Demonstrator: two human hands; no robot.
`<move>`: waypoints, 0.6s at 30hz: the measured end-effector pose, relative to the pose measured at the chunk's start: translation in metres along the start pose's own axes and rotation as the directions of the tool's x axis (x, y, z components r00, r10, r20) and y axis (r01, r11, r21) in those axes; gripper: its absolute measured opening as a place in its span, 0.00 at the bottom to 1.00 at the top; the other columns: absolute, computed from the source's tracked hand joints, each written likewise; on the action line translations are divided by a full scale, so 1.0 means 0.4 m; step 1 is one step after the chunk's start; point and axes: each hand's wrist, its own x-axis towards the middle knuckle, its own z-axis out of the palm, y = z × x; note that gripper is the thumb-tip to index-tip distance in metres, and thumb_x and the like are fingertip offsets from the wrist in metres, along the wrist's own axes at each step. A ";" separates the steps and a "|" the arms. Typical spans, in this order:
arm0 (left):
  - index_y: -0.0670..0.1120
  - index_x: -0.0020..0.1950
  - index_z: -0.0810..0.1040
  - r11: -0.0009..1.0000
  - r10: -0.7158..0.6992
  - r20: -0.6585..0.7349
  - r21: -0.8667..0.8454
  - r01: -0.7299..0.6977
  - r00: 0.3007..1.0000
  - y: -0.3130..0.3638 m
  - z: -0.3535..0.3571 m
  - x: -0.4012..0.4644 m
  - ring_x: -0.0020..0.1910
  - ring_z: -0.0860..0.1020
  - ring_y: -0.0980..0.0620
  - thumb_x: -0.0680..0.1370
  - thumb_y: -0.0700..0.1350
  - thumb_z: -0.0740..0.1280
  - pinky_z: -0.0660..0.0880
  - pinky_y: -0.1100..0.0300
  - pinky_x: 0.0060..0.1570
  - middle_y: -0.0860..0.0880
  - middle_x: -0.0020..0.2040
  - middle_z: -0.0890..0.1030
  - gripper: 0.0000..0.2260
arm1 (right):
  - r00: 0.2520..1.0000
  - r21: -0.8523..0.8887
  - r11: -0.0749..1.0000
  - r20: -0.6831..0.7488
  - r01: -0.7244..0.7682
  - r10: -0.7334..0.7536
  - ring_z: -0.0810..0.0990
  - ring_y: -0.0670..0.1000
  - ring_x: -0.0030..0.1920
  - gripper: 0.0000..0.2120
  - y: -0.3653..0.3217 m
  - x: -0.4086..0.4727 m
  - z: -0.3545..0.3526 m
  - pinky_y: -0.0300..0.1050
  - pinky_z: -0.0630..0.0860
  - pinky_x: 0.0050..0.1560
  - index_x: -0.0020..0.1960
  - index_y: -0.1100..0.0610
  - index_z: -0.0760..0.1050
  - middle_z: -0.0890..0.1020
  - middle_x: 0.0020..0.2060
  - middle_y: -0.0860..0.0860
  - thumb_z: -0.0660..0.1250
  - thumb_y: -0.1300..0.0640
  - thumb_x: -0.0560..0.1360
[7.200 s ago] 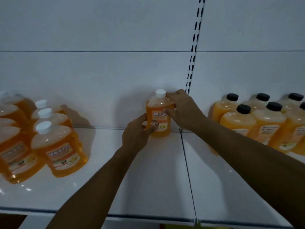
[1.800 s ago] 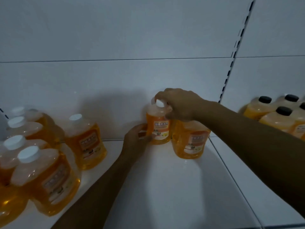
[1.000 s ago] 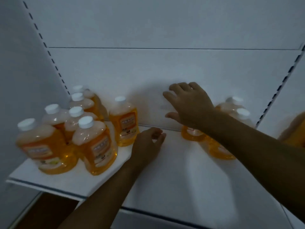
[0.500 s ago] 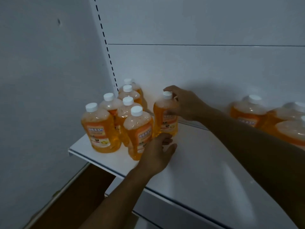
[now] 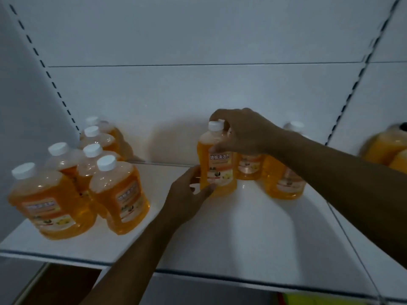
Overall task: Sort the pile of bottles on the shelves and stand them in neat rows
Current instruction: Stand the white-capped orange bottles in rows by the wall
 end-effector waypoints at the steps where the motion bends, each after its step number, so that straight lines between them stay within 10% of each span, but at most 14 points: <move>1: 0.53 0.67 0.72 1.000 0.022 0.040 -0.008 -0.022 0.999 0.010 0.016 0.013 0.54 0.77 0.62 0.74 0.57 0.68 0.76 0.63 0.51 0.56 0.59 0.79 0.22 | 0.999 -0.027 0.999 -0.009 -0.037 0.036 0.78 0.51 0.50 0.30 0.015 -0.013 -0.013 0.50 0.78 0.51 0.63 0.50 0.70 0.80 0.53 0.50 0.75 0.42 0.66; 10: 0.52 0.63 0.75 0.997 0.072 0.159 0.009 -0.074 0.985 0.030 0.138 0.089 0.46 0.74 0.70 0.75 0.48 0.71 0.67 0.77 0.43 0.60 0.52 0.77 0.17 | 0.987 -0.497 0.853 -0.060 -0.161 0.151 0.73 0.49 0.44 0.32 0.082 -0.096 -0.039 0.46 0.70 0.42 0.64 0.51 0.70 0.79 0.49 0.50 0.73 0.37 0.66; 18: 0.57 0.61 0.75 0.999 0.024 0.177 -0.025 -0.020 0.984 0.011 0.168 0.098 0.50 0.77 0.68 0.71 0.60 0.68 0.71 0.72 0.46 0.61 0.52 0.80 0.20 | 0.989 -0.449 0.881 -0.056 -0.145 0.135 0.75 0.52 0.44 0.31 0.105 -0.096 -0.024 0.44 0.68 0.41 0.63 0.54 0.70 0.79 0.50 0.52 0.75 0.41 0.67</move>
